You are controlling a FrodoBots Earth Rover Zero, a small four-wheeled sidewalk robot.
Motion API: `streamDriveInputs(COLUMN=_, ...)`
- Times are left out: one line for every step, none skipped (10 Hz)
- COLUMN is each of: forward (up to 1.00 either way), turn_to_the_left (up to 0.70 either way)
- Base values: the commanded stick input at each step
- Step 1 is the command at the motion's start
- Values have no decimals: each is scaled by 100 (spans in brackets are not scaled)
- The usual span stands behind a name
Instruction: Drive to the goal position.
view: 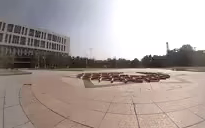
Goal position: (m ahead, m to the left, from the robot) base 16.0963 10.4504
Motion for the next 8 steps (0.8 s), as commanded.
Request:
streamDriveInputs(forward=5, turn_to_the_left=0)
streamDriveInputs(forward=5, turn_to_the_left=0)
streamDriveInputs(forward=5, turn_to_the_left=0)
streamDriveInputs(forward=5, turn_to_the_left=0)
streamDriveInputs(forward=5, turn_to_the_left=0)
streamDriveInputs(forward=5, turn_to_the_left=0)
streamDriveInputs(forward=5, turn_to_the_left=0)
streamDriveInputs(forward=4, turn_to_the_left=0)
